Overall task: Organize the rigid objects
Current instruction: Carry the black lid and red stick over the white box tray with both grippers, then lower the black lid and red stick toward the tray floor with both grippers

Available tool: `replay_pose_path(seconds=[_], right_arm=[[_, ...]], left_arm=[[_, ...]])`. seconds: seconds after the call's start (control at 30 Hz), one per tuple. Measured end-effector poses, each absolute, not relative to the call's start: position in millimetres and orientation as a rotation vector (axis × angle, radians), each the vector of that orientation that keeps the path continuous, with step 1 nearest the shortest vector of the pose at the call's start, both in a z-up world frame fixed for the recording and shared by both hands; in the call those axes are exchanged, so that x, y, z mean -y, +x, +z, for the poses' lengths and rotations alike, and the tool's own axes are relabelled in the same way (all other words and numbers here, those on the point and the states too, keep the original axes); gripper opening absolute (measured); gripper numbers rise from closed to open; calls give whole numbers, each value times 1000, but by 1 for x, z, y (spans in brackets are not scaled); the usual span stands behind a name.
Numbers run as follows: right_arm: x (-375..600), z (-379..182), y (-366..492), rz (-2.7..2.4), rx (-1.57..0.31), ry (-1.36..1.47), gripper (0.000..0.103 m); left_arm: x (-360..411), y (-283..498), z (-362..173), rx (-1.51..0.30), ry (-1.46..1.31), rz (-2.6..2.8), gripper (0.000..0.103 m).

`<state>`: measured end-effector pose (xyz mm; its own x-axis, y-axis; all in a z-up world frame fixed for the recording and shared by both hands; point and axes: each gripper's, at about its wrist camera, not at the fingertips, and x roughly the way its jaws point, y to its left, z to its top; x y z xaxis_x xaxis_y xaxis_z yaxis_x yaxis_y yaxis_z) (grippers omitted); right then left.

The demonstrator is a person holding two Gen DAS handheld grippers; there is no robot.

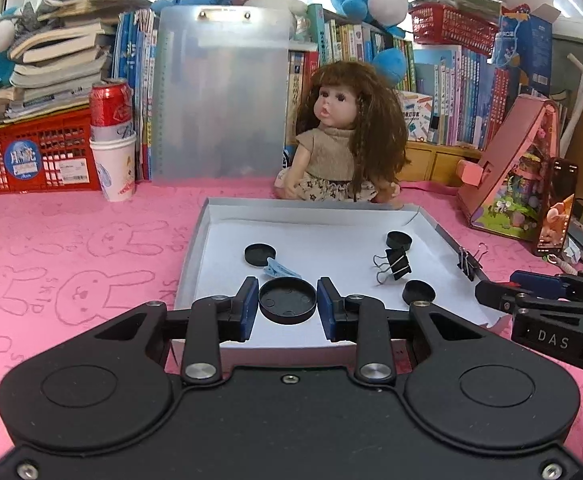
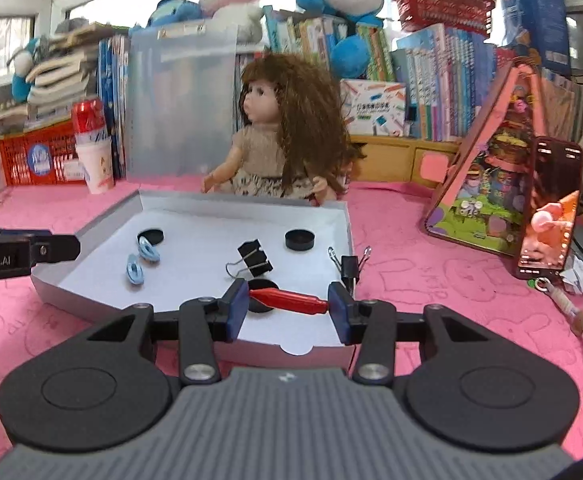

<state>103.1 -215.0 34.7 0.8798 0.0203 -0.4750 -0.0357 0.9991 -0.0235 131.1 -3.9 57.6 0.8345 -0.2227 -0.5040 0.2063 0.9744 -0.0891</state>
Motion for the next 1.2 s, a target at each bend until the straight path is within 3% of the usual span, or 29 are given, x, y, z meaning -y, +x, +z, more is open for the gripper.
replay_pose_path(seconds=[0.37, 1.2], right_arm=[[221, 30, 141, 97, -643, -40, 49], [223, 11, 169, 169, -725, 3, 50]], left_arm=[[12, 161, 40, -620, -26, -240, 30], [20, 193, 15, -689, -24, -217, 30]])
